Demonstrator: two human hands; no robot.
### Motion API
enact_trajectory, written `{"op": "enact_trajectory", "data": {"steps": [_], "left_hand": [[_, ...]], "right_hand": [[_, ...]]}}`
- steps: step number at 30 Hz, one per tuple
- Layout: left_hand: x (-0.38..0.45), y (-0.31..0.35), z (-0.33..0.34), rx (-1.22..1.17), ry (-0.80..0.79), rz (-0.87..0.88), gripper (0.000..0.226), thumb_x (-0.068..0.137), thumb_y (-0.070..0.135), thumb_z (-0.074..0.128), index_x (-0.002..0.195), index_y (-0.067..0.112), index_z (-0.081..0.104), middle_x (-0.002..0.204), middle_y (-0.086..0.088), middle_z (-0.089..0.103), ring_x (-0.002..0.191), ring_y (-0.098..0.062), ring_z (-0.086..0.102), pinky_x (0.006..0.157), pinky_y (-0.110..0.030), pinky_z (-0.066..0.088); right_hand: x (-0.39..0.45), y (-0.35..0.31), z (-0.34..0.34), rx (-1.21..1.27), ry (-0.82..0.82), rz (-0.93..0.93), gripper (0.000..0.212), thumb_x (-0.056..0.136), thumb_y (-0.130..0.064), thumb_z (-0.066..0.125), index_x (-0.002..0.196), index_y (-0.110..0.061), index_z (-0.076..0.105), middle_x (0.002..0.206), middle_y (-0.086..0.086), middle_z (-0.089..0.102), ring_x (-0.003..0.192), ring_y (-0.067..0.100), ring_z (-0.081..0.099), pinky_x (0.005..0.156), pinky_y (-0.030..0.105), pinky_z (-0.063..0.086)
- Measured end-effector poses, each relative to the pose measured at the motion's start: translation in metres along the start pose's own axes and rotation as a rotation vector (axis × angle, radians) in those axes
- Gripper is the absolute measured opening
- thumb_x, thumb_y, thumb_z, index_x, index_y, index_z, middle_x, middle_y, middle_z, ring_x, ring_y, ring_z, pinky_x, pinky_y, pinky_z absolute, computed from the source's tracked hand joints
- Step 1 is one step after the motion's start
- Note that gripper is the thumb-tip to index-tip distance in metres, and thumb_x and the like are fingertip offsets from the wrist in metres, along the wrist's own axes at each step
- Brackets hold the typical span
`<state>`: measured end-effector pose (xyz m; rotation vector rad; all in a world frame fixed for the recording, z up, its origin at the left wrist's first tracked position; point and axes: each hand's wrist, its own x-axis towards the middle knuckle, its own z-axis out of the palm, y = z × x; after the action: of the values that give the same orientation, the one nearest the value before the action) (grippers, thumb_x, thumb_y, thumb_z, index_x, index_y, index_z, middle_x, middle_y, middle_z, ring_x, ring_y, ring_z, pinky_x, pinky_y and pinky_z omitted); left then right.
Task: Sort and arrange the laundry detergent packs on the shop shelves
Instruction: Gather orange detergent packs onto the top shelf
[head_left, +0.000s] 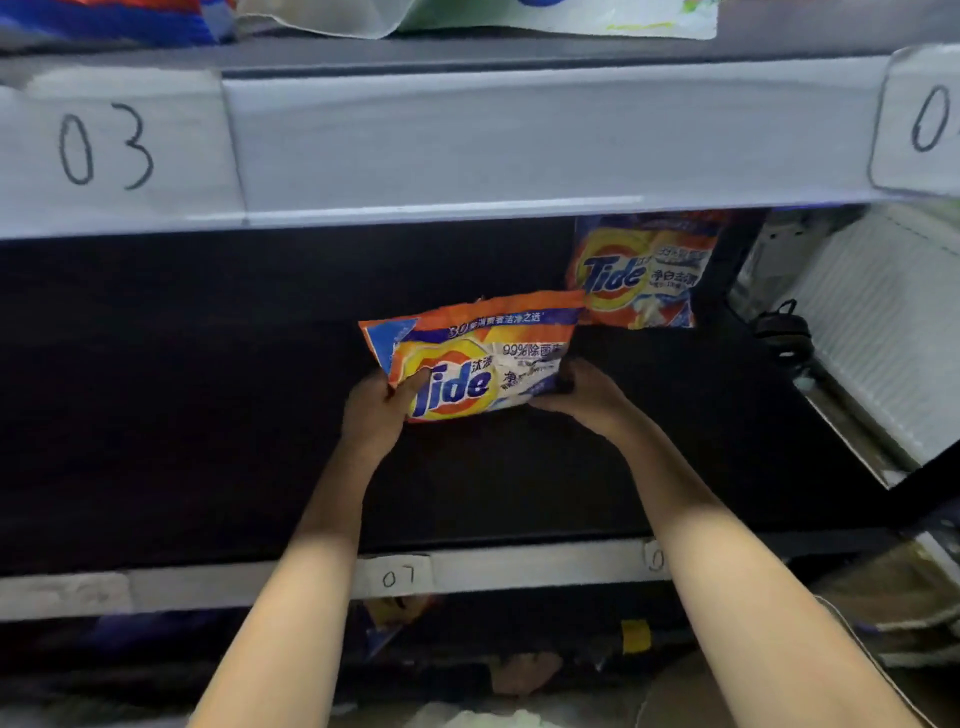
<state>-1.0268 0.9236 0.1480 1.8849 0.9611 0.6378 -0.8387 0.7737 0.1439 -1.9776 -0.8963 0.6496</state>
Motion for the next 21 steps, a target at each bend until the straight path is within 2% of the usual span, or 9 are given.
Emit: {"op": "enact_trajectory", "data": {"steps": [2, 3, 6, 8, 11, 14, 16, 19, 21], "left_hand": [[-0.024, 0.006, -0.007, -0.117, 0.016, -0.01, 0.011, 0.093, 0.031, 0.056, 0.1, 0.023, 0.057, 0.097, 0.007, 0.067, 0.094, -0.016, 0.067, 0.086, -0.031, 0.052], [-0.036, 0.009, -0.01, -0.184, 0.027, -0.002, 0.008, 0.094, 0.03, 0.055, 0.1, 0.024, 0.058, 0.093, 0.011, 0.069, 0.09, -0.013, 0.069, 0.081, -0.027, 0.054], [-0.07, 0.015, -0.019, -0.344, 0.087, 0.036, 0.01, 0.096, 0.025, 0.051, 0.097, 0.031, 0.059, 0.08, 0.019, 0.072, 0.078, -0.001, 0.07, 0.064, -0.014, 0.053], [-0.09, 0.017, -0.027, -0.387, 0.16, 0.03, 0.013, 0.097, 0.024, 0.05, 0.095, 0.034, 0.057, 0.076, 0.026, 0.07, 0.073, 0.005, 0.068, 0.059, -0.009, 0.05], [-0.117, 0.008, -0.043, -0.401, 0.237, -0.035, 0.007, 0.096, 0.031, 0.051, 0.097, 0.032, 0.058, 0.078, 0.018, 0.072, 0.074, -0.002, 0.07, 0.06, -0.016, 0.053], [-0.145, -0.003, -0.06, -0.347, 0.294, -0.077, 0.017, 0.096, 0.037, 0.049, 0.101, 0.025, 0.059, 0.086, 0.004, 0.072, 0.075, -0.011, 0.071, 0.062, -0.024, 0.054], [-0.162, -0.006, -0.073, -0.356, 0.35, -0.073, 0.014, 0.096, 0.036, 0.049, 0.099, 0.026, 0.058, 0.085, 0.005, 0.072, 0.075, -0.01, 0.071, 0.061, -0.022, 0.055], [-0.181, -0.006, -0.098, -0.389, 0.435, -0.068, 0.007, 0.095, 0.035, 0.051, 0.095, 0.031, 0.057, 0.087, 0.009, 0.071, 0.076, -0.009, 0.071, 0.06, -0.02, 0.056], [-0.191, -0.003, -0.121, -0.393, 0.488, -0.042, 0.007, 0.094, 0.036, 0.052, 0.093, 0.032, 0.057, 0.083, 0.011, 0.072, 0.075, -0.006, 0.071, 0.058, -0.018, 0.056]], "right_hand": [[-0.015, -0.009, 0.006, 0.173, -0.179, -0.032, 0.05, 0.076, -0.003, 0.074, 0.122, -0.012, 0.054, 0.116, -0.002, 0.061, 0.103, 0.009, 0.059, 0.077, 0.008, 0.045], [-0.023, -0.012, 0.009, 0.229, -0.242, -0.032, 0.049, 0.076, -0.001, 0.074, 0.121, -0.012, 0.056, 0.116, -0.001, 0.063, 0.102, 0.009, 0.061, 0.076, 0.009, 0.047], [-0.049, -0.014, 0.025, 0.341, -0.282, -0.04, 0.042, 0.077, -0.002, 0.073, 0.114, -0.017, 0.061, 0.113, 0.002, 0.067, 0.096, 0.009, 0.065, 0.08, 0.017, 0.051], [-0.068, -0.013, 0.038, 0.417, -0.317, -0.076, 0.039, 0.078, -0.002, 0.071, 0.11, -0.022, 0.061, 0.109, -0.004, 0.069, 0.095, 0.007, 0.067, 0.081, 0.019, 0.053], [-0.095, -0.016, 0.058, 0.483, -0.338, -0.096, 0.032, 0.082, -0.009, 0.069, 0.106, -0.028, 0.062, 0.101, -0.012, 0.071, 0.095, 0.005, 0.068, 0.08, 0.018, 0.054], [-0.115, -0.025, 0.079, 0.504, -0.312, -0.065, 0.029, 0.084, -0.02, 0.068, 0.111, -0.025, 0.061, 0.103, -0.01, 0.07, 0.093, 0.006, 0.068, 0.079, 0.018, 0.054], [-0.128, -0.037, 0.09, 0.475, -0.288, -0.071, 0.025, 0.084, -0.027, 0.067, 0.109, -0.027, 0.062, 0.099, -0.014, 0.068, 0.087, 0.0, 0.066, 0.074, 0.013, 0.052], [-0.147, -0.064, 0.103, 0.439, -0.263, -0.124, 0.006, 0.087, -0.028, 0.064, 0.091, -0.033, 0.064, 0.087, -0.02, 0.068, 0.076, -0.005, 0.066, 0.066, 0.009, 0.049], [-0.157, -0.088, 0.113, 0.398, -0.242, -0.221, 0.009, 0.088, -0.026, 0.062, 0.089, -0.035, 0.063, 0.087, -0.019, 0.069, 0.079, -0.005, 0.066, 0.066, 0.009, 0.048]]}}
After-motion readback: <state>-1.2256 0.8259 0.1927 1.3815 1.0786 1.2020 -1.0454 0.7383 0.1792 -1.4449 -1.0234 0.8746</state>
